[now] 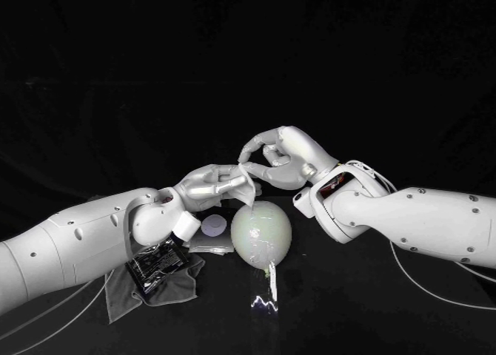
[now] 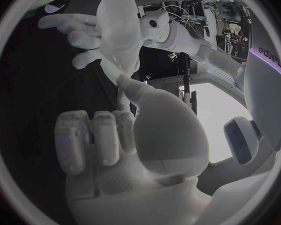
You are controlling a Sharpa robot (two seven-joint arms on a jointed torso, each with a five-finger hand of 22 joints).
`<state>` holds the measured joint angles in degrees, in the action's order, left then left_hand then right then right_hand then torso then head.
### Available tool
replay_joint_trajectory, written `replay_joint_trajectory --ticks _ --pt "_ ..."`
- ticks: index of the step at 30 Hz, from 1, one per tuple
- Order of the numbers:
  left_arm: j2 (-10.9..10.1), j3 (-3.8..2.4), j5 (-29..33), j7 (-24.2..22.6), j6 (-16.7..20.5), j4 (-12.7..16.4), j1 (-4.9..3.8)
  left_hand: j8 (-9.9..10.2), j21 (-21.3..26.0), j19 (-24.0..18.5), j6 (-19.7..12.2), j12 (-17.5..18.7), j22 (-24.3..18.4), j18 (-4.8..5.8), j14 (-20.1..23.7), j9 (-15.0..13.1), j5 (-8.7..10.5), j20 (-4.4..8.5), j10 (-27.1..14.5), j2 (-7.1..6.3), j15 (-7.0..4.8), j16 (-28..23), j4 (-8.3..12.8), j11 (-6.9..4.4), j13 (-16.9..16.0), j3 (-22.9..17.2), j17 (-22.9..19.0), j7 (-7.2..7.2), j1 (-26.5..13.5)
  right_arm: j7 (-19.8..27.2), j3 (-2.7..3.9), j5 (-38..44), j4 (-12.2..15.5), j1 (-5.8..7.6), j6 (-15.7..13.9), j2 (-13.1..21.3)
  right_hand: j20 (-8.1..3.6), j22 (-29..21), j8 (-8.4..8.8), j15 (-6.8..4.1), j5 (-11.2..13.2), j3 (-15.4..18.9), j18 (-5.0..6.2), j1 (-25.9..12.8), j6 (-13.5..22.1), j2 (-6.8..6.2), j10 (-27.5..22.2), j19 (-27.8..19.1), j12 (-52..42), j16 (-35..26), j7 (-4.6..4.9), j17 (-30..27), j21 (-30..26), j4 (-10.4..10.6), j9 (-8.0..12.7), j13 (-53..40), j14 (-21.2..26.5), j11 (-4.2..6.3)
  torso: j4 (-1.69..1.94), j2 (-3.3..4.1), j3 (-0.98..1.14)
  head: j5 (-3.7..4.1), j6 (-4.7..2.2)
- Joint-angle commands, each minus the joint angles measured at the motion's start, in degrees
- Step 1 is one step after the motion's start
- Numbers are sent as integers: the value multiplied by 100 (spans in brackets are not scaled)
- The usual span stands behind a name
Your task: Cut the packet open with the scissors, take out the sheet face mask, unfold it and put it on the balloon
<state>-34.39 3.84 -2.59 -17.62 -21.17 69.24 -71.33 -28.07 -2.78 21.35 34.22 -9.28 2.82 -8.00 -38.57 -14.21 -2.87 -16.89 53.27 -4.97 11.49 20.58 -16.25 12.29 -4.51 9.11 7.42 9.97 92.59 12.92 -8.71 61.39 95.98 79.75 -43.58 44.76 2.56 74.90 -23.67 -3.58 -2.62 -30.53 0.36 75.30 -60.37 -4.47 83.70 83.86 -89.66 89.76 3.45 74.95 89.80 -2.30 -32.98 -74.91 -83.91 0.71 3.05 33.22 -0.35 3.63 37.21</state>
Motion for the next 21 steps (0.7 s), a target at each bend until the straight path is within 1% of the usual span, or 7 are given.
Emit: replay_joint_trajectory --ticks 1,4,7,11,12,16,21 --pt "23 -9 -79 87 48 -24 -15 -20 -39 58 54 -8 7 -46 -59 12 19 -6 29 52 -1 39 -1 9 5 48 12 514 -32 111 3 -15 50 -1 54 14 -17 1510 -9 -35 -18 -20 -36 -44 -25 7 630 614 -34 24 -10 1505 20 2 -9 -1509 -609 -4 2 1 3 4 -2" --pt "28 -8 -85 111 77 -39 -17 -18 -56 148 88 -14 16 2 -82 22 19 -7 49 69 -7 56 -12 9 7 92 27 521 -58 116 4 -18 53 -2 46 26 -17 1510 -9 -35 -18 -20 -36 -44 -25 7 630 614 -34 24 -10 1505 20 2 -9 -1509 -609 -4 -1 -4 -2 4 -2" --pt "29 -8 -80 105 110 -44 -18 -66 -107 374 239 -71 43 38 -197 17 16 -4 180 156 -42 118 -5 -34 -7 127 64 490 -49 120 4 -22 50 -2 46 39 -17 1510 -9 -35 -18 -20 -36 -44 -25 7 630 614 -34 24 -10 1505 20 2 -9 -1509 -609 -4 -2 -4 -3 6 -4" --pt "30 -7 -41 29 141 -43 -20 -194 -185 727 684 -162 77 38 -423 -1 18 6 480 442 -148 205 7 -171 -27 122 119 321 64 100 4 -25 2 -2 99 52 -17 1510 -9 -35 -18 -20 -36 -44 -25 7 630 614 -34 24 -10 1505 20 2 -9 -1509 -609 -4 1 -4 -2 11 -9" --pt "30 -7 -26 5 142 -41 -20 -232 -210 843 843 -184 89 17 -493 -5 12 10 574 587 -187 232 3 -230 -31 66 135 240 146 91 4 -25 -16 -2 123 53 -17 1510 -9 -35 -18 -20 -36 -44 -25 7 630 614 -34 24 -10 1505 20 2 -9 -1509 -609 -4 2 -5 -5 13 -13" --pt "28 -7 20 -93 151 -24 -22 -167 -286 1201 1161 -149 118 -39 -663 73 13 8 773 854 -289 252 -27 -346 3 25 174 86 350 53 3 -32 -102 -1 230 48 -16 1510 -18 -34 -17 -28 -36 -51 -14 6 630 614 -34 24 -10 1505 20 1 -20 -1509 -609 -4 2 -1 -5 13 -5" --pt "23 -7 68 -163 114 6 -24 -39 -324 1465 1438 -50 121 -21 -823 179 12 8 974 981 -364 245 -47 -415 63 94 215 2 496 -5 3 -37 -221 -1 406 24 -16 1510 -22 -34 -17 -30 -36 -57 -8 4 630 614 -34 24 -10 1505 20 2 -26 -1509 -609 -5 3 1 -6 15 -2"
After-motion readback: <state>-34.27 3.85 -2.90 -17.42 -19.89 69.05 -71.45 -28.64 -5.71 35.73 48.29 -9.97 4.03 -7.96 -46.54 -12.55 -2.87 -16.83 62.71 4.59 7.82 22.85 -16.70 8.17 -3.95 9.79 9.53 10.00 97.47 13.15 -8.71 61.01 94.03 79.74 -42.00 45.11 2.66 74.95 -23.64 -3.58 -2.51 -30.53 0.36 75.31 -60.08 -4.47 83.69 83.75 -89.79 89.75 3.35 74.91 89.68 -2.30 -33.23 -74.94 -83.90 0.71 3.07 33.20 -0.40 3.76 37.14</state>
